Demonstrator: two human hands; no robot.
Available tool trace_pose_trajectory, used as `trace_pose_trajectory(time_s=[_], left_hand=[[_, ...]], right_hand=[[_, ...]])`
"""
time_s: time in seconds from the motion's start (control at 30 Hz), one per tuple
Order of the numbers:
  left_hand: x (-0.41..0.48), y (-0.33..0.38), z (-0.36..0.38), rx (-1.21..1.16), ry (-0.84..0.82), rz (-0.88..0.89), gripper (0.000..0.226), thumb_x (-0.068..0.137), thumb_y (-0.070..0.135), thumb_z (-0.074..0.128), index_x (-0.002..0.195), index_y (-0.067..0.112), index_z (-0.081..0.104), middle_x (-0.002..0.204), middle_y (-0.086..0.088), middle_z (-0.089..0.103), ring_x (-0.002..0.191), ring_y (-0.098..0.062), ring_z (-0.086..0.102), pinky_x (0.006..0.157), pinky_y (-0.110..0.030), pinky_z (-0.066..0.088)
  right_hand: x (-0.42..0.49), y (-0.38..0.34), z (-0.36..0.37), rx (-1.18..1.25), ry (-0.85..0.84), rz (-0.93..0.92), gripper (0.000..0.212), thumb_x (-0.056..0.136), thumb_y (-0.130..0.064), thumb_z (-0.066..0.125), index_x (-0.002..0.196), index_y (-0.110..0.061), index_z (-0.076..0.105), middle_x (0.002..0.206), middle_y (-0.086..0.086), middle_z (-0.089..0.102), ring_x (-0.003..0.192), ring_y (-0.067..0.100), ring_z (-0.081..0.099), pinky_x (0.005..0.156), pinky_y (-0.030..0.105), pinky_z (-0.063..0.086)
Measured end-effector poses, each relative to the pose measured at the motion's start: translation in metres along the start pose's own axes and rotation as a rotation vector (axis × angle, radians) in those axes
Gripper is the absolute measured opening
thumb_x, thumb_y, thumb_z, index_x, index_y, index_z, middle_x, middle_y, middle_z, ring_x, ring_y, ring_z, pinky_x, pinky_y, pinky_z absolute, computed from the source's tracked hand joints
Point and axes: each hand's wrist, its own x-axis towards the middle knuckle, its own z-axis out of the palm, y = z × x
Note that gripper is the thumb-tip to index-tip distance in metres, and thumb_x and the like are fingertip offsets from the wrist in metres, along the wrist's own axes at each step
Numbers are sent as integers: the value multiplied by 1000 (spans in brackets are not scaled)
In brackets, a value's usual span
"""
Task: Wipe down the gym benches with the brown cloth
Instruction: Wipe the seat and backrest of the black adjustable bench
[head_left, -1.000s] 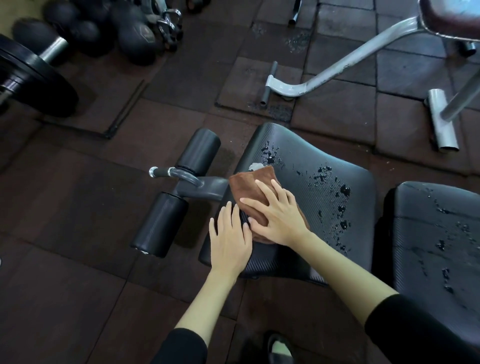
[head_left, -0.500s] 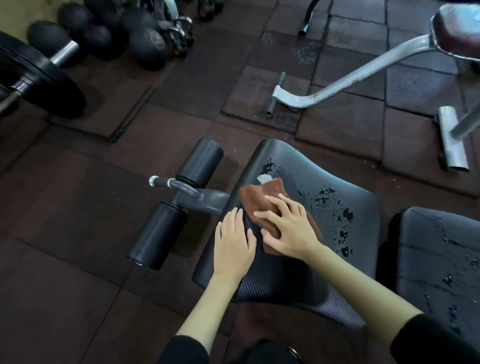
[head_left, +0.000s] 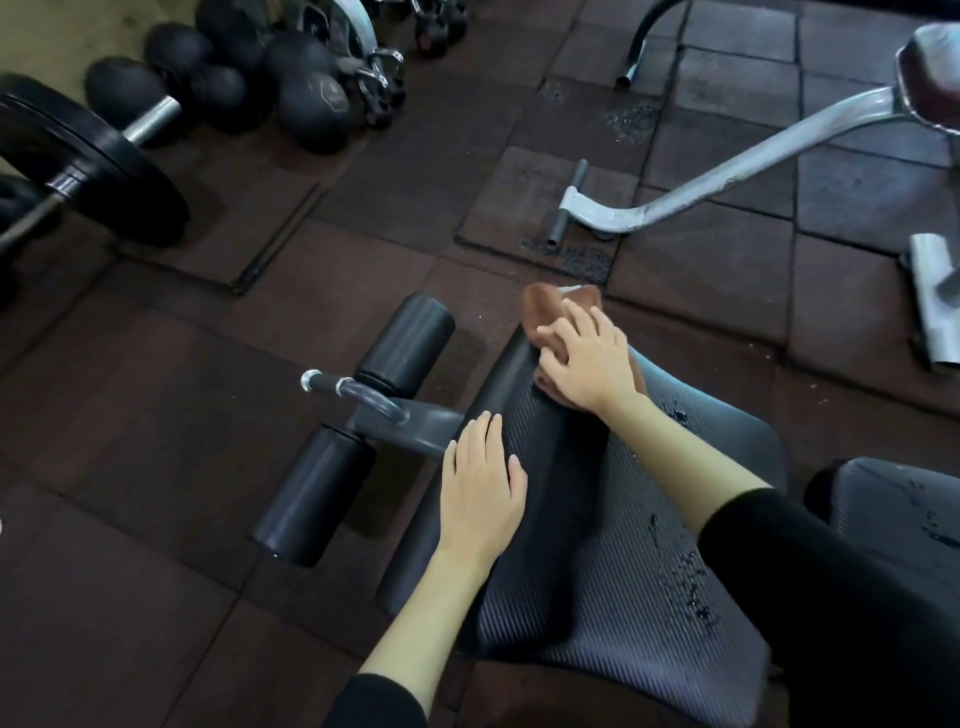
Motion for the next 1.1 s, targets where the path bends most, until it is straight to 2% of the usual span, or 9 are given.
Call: trace_pose_trajectory(time_s=[0.13, 0.27, 0.53, 0.67, 0.73, 0.8, 0.87, 1.0, 1.1], left_hand=[[-1, 1, 4, -26, 2, -13, 53, 90, 29, 34, 135, 4, 46, 137, -10, 50, 127, -24, 47, 104, -43, 41], [1, 1, 4, -46, -1, -19, 54, 90, 29, 32, 136, 2, 43, 138, -12, 48, 128, -25, 44, 106, -42, 38], [0, 1, 2, -110, 9, -61, 54, 91, 29, 30, 135, 1, 44, 137, -13, 47, 128, -25, 43, 109, -36, 35], [-1, 3, 0, -116, -4, -59, 56, 91, 30, 28, 137, 1, 42, 140, -12, 45, 131, -23, 40, 111, -32, 29], [-2, 4, -1, -128, -7, -56, 57, 92, 31, 26, 138, 1, 40, 142, -12, 43, 132, -22, 38, 112, -31, 26], [-3, 5, -1, -124, -3, -59, 57, 92, 30, 26, 138, 0, 40, 141, -13, 43, 132, -24, 38, 112, -32, 27], [-3, 5, -2, -130, 0, -66, 57, 92, 30, 26, 137, -1, 41, 141, -14, 43, 132, -24, 39, 112, -33, 28], [-3, 5, -2, -179, 4, -110, 57, 93, 32, 23, 137, 1, 41, 142, -12, 43, 133, -22, 37, 111, -26, 22], [-4, 2, -4, -236, 12, -144, 51, 94, 27, 29, 137, 2, 40, 143, -10, 40, 134, -18, 33, 110, -20, 18]], right_hand=[[7, -3, 4, -12, 23, 59, 37, 87, -42, 47, 118, -25, 58, 150, -1, 37, 137, 33, 28, 107, 47, 24], [-35, -18, 3, 28, 48, -178, 41, 77, -45, 39, 101, -26, 65, 137, -2, 53, 129, 33, 43, 99, 45, 33], [-91, 15, -1, 59, -3, -435, 33, 78, -39, 51, 108, -33, 62, 141, -5, 49, 131, 26, 40, 102, 38, 30], [-42, 25, -4, 100, 61, -87, 41, 78, -43, 44, 110, -28, 64, 143, 1, 48, 131, 34, 41, 105, 48, 34], [-16, 18, -8, 109, 63, 99, 39, 81, -40, 47, 114, -25, 61, 146, 1, 44, 131, 35, 38, 106, 48, 31], [0, 4, -7, 90, 45, 164, 35, 85, -36, 53, 118, -24, 58, 149, 1, 39, 134, 33, 32, 107, 46, 24], [6, -16, -3, 53, 18, 89, 34, 87, -37, 53, 118, -24, 58, 149, -1, 38, 137, 31, 28, 107, 45, 21], [2, -58, 3, -71, -122, -272, 32, 87, -41, 45, 106, -23, 63, 135, -4, 51, 129, 27, 37, 103, 44, 23], [-18, -58, 4, 0, -53, -404, 36, 81, -43, 38, 93, -25, 67, 123, -6, 60, 119, 26, 48, 97, 44, 31]])
